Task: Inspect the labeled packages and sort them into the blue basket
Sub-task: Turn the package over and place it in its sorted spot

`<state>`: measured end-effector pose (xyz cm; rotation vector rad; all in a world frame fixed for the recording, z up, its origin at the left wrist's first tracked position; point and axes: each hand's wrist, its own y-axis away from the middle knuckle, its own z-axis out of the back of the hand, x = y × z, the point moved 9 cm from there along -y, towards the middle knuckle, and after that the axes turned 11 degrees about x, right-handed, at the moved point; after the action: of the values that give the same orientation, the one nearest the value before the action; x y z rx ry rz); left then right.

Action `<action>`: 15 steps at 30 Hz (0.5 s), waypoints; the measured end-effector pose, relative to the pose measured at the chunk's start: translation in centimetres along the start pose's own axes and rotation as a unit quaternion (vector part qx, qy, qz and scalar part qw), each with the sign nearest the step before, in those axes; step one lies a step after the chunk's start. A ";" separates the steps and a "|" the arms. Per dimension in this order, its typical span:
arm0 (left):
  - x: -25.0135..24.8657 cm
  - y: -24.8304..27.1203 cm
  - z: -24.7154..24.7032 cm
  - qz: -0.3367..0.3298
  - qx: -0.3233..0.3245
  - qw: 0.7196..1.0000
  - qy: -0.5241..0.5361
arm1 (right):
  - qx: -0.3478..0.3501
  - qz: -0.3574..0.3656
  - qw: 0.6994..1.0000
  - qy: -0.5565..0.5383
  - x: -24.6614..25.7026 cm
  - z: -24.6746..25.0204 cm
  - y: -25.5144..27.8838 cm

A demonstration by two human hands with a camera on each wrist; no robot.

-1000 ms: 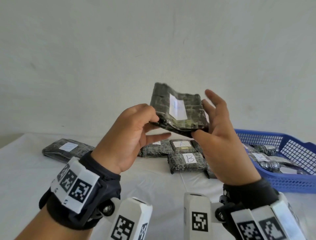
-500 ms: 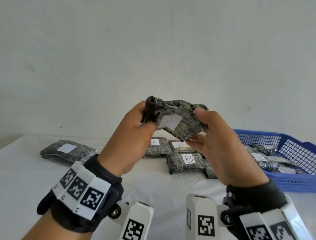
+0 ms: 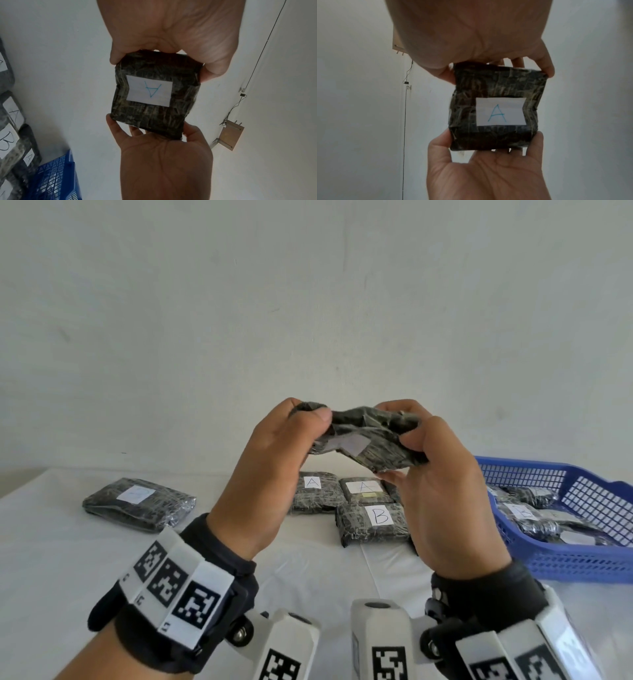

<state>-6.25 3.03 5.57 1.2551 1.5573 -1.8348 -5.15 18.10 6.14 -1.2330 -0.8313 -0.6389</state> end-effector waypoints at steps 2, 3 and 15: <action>0.1 0.0 -0.2 -0.007 -0.002 1.000 -0.031 | -0.024 0.008 0.999 0.020 -0.1 0.5 0.1; 0.2 0.0 -0.3 -0.007 -0.003 0.999 -0.040 | -0.029 0.011 0.999 0.040 -0.2 0.4 0.1; 0.5 0.2 -0.7 0.013 0.006 0.999 -0.039 | -0.022 -0.037 0.999 0.022 -1.0 0.0 0.0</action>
<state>-6.12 3.75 5.06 1.1896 1.4849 -1.8565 -5.68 18.05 5.29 -1.2292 -0.8333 -0.7444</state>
